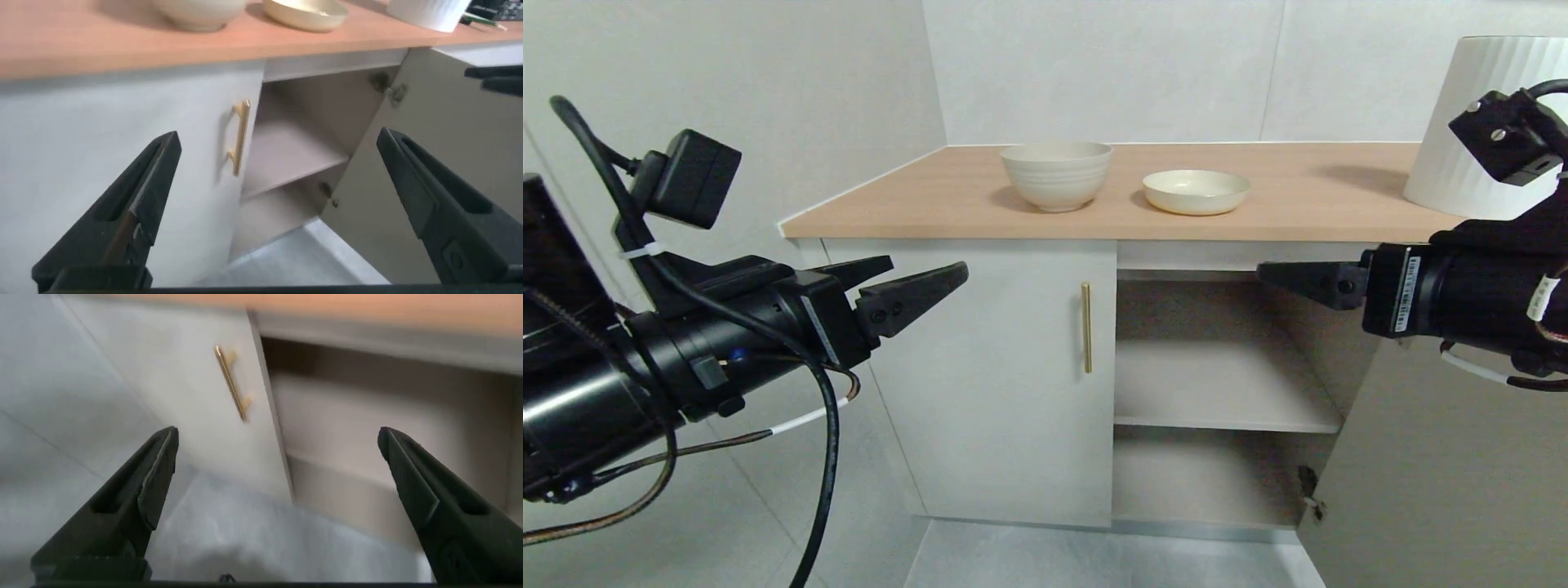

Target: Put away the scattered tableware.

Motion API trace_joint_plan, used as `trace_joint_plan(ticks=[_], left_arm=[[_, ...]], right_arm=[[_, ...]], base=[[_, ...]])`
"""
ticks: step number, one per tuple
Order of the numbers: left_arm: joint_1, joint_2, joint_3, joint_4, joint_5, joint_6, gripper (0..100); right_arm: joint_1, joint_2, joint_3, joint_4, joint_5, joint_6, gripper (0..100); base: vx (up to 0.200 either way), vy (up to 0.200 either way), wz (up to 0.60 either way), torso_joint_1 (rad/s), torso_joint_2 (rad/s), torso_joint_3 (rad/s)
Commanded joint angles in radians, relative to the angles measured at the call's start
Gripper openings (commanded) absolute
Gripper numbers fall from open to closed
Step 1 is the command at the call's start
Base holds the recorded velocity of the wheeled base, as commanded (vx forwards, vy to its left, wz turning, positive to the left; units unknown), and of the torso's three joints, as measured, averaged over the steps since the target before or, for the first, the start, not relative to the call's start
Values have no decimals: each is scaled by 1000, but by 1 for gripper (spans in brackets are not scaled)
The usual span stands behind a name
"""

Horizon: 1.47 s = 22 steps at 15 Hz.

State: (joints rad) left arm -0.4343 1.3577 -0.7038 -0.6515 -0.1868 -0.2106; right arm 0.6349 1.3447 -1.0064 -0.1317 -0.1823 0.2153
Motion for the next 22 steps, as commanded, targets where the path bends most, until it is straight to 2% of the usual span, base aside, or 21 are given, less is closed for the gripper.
trace_joint_plan(ticks=[1,9,13,16,22], left_arm=[[0,6,-3,0,0,-1,100],[0,12,1,-7,-5,-1,100],[0,3,1,-8,-3,-1,100],[-1,-3,1,-8,-3,-1,100],[-20,49,-37,4,-26,-4,100]], right_arm=[[0,-16,5,0,1,3,100],[0,-53,28,1,27,6,100],[8,-67,32,3,29,-4,100],[8,-71,38,3,30,-11,100],[8,-29,32,-2,35,-11,100]], base=[[200,0,0,7,2,-2],[200,0,0,3,1,4],[0,0,0,7,-36,-32],[0,0,0,62,-224,-266],[0,0,0,131,-498,-303]])
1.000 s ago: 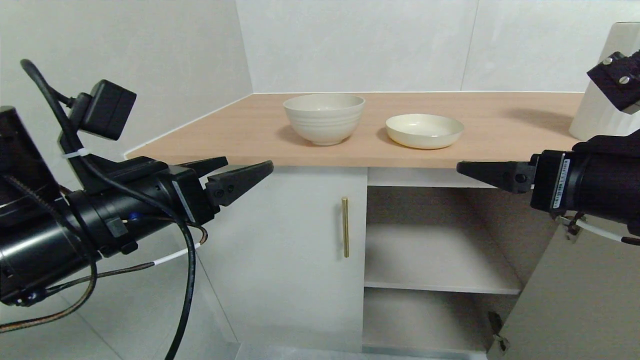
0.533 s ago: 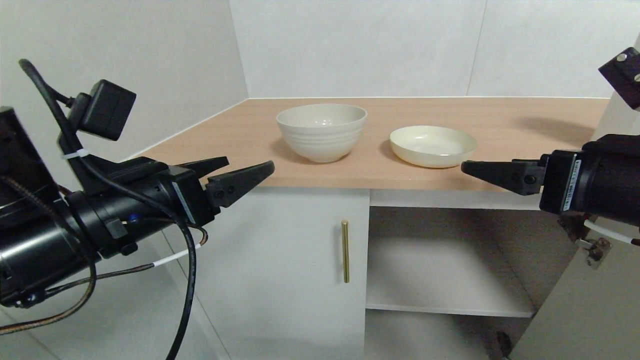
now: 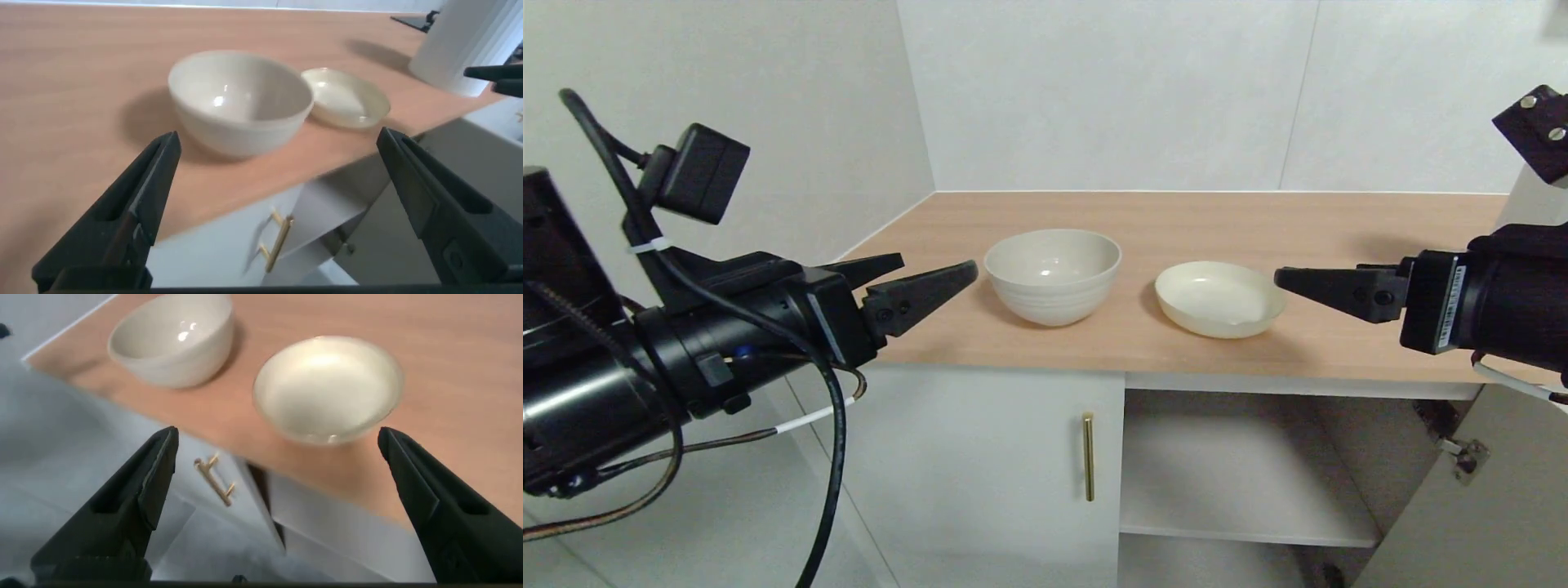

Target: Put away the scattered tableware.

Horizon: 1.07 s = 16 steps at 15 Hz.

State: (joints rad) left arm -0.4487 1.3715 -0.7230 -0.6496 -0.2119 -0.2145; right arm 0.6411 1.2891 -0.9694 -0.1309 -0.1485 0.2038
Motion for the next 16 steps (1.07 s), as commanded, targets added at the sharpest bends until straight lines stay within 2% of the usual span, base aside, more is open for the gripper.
trace_joint_plan(ticks=[1,2,3,6,8,9,10,11,12,14,16], left_arm=[[-7,66,-41,18,3,-2,100],[-8,83,-59,28,6,-2,100],[-7,120,-124,103,12,-5,100],[-8,120,-196,294,9,-51,100],[-8,135,-254,377,14,-137,100],[-8,159,-305,410,48,-244,100],[-8,178,-334,438,98,-275,100],[-10,219,-371,481,180,-281,100],[-15,251,-386,498,227,-281,100],[-21,322,-395,498,281,-281,100],[-36,365,-397,490,290,-287,100]], right_arm=[[0,47,-8,-7,10,0,100],[0,56,-9,-7,18,0,100],[-3,78,-9,-9,27,0,100],[-29,111,-28,-21,12,2,100],[-58,150,-77,11,-36,8,100],[-67,173,-120,69,-69,22,100],[-67,177,-138,96,-72,51,100],[-69,188,-167,125,-80,81,100],[-69,190,-175,140,-89,86,100],[-70,193,-175,142,-102,86,100],[-70,191,-173,142,-103,86,100]], base=[[0,0,0,178,-461,-310],[0,0,0,173,-461,-295],[0,0,0,173,-456,-295],[0,0,0,93,-248,-155],[0,0,0,16,-33,-23],[0,0,0,0,0,0],[0,0,0,0,0,0],[0,0,0,0,0,0],[0,0,0,0,0,0],[0,0,0,0,0,0],[0,0,0,0,0,0]])
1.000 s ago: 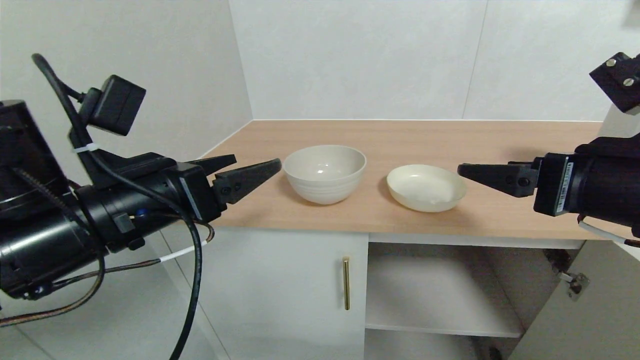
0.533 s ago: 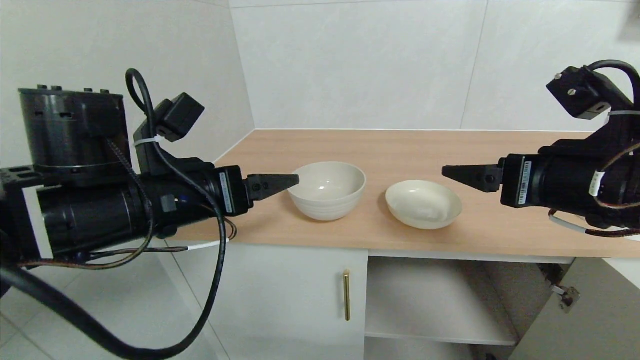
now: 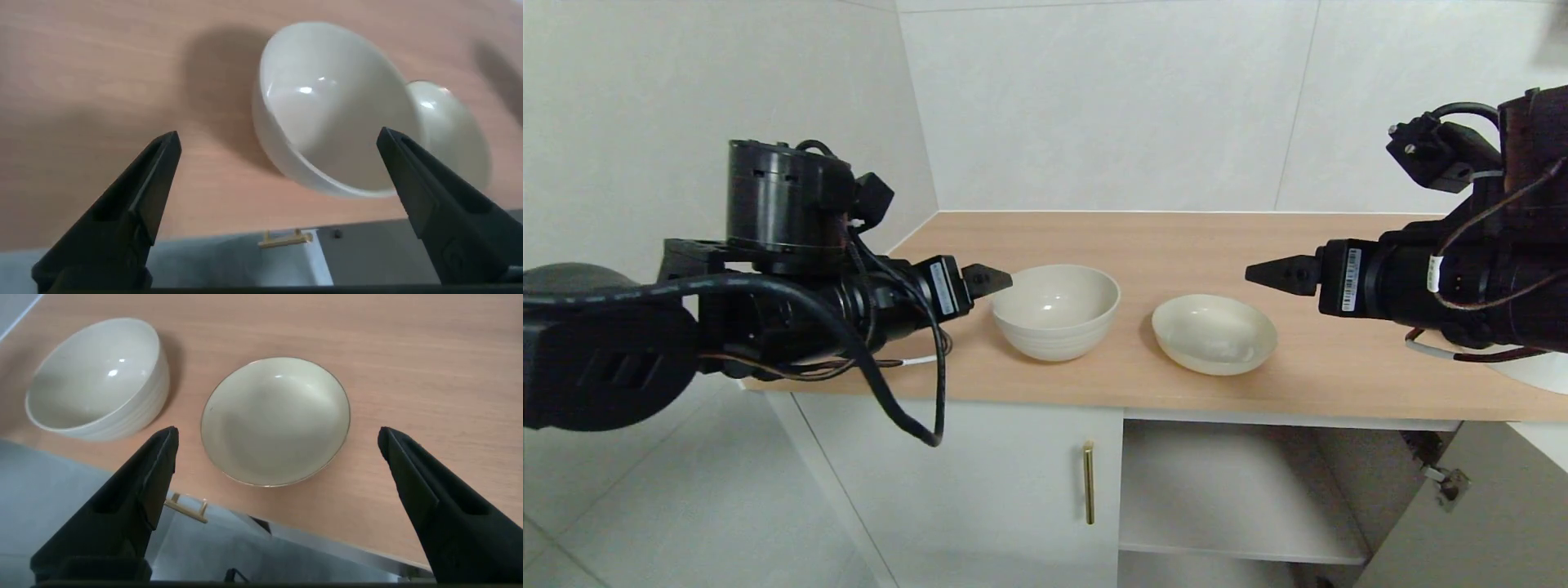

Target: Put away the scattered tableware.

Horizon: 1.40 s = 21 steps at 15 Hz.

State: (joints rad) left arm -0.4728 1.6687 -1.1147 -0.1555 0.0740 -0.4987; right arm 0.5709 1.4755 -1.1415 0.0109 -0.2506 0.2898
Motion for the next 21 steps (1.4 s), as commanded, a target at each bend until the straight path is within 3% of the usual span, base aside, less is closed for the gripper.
trace_joint_plan(ticks=[1,5,6,15,21], left_arm=[[-20,80,-5,-13,3,-12,100],[-27,103,-5,-25,3,-18,100],[-27,105,-5,-25,0,-18,0],[-27,82,-4,-25,0,-18,0],[-29,17,13,-25,-13,-18,0]], right_arm=[[0,5,-1,0,1,0,100],[0,5,2,0,-1,2,100],[0,3,2,0,1,2,100],[-6,29,-7,3,-6,2,100],[-85,233,-100,95,-87,37,100]], base=[[0,0,0,0,0,0],[0,0,0,0,0,0],[0,0,0,0,0,0],[0,0,0,0,0,0],[0,0,0,0,0,0]])
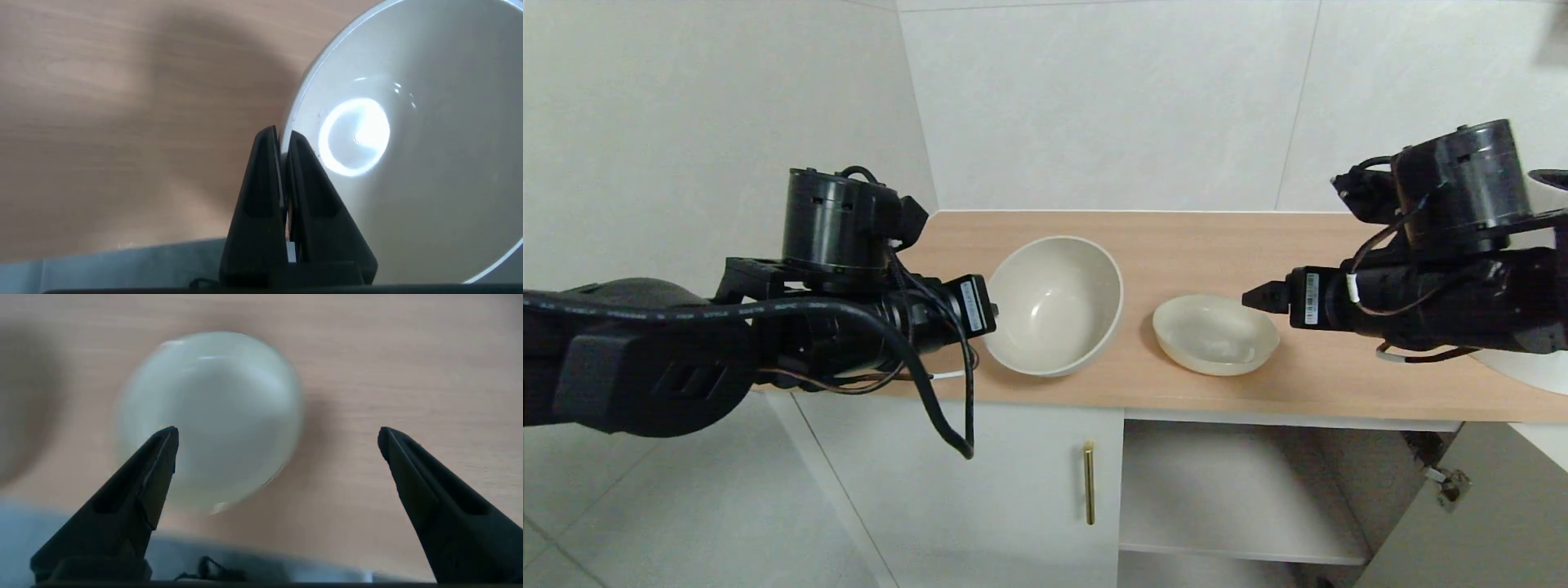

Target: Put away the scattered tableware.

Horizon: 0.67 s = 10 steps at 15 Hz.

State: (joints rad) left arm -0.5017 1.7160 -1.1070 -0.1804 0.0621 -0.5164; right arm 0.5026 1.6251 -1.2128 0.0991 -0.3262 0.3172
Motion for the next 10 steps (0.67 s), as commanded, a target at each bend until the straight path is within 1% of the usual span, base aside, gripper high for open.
trace_joint_plan(ticks=[1,2,9,10], left_arm=[[0,-41,10,-1,-10,-1,0],[0,-47,13,-1,-16,-1,0],[-1,-52,13,-1,-16,-1,0],[-1,-55,16,-1,-16,-1,0]], right_arm=[[-29,122,-37,4,-48,11,100],[-33,151,-39,1,-71,10,100],[-36,165,-34,8,-67,6,100],[-36,165,-36,8,-63,6,0]], base=[[0,0,0,0,0,0],[0,0,0,0,0,0],[0,0,0,0,0,0],[0,0,0,0,0,0]])
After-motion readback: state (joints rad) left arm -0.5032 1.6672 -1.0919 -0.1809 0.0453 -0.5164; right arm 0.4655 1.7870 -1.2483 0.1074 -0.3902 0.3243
